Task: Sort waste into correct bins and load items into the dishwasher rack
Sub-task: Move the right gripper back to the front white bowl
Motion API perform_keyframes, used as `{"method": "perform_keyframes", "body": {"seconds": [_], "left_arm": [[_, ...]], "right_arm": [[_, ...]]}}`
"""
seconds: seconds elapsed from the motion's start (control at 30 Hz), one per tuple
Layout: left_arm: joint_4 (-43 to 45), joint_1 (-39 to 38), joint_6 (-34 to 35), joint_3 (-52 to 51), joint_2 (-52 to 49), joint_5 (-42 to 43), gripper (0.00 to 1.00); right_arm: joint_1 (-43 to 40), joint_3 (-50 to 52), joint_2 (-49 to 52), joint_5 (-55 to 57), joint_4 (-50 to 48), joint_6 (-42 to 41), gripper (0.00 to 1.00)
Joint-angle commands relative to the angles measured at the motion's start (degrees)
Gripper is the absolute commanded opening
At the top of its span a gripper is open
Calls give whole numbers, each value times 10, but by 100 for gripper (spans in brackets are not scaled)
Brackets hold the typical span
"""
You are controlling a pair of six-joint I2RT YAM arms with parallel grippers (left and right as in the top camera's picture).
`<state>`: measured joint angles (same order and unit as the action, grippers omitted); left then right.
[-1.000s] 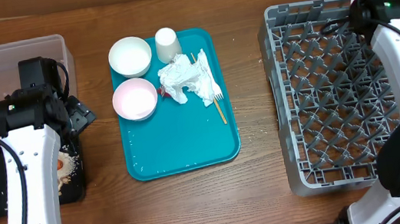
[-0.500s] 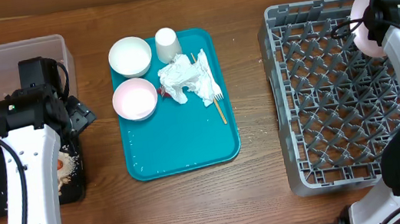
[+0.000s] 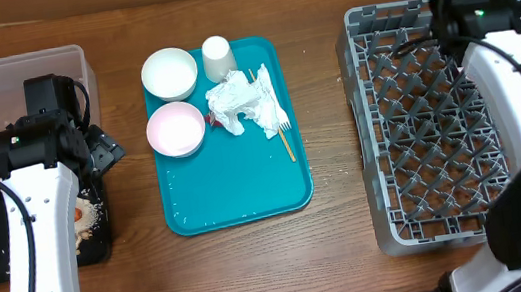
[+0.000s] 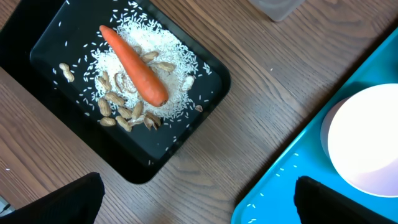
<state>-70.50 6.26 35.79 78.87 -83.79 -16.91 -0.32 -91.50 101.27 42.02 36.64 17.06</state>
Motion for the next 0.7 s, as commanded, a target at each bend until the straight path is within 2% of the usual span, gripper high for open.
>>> {"method": "perform_keyframes", "body": {"seconds": [0.0, 0.17, 0.3, 0.4, 0.5, 0.67], "left_arm": [[0, 1, -7, 6, 2, 0, 100], [0, 1, -7, 6, 2, 0, 100], [0, 1, -7, 6, 2, 0, 100], [0, 1, -7, 6, 2, 0, 100], [0, 1, -7, 6, 2, 0, 100], [0, 1, -7, 6, 2, 0, 100]], "right_arm": [[41, -29, -71, -37, 12, -69, 100], [112, -29, -92, -234, 82, -73, 100], [174, -27, -84, -517, 132, -169, 100], [207, -26, -67, -662, 115, -205, 100], [238, -26, -42, -717, 82, -227, 100], [289, -26, 16, -702, 33, -240, 100]]}}
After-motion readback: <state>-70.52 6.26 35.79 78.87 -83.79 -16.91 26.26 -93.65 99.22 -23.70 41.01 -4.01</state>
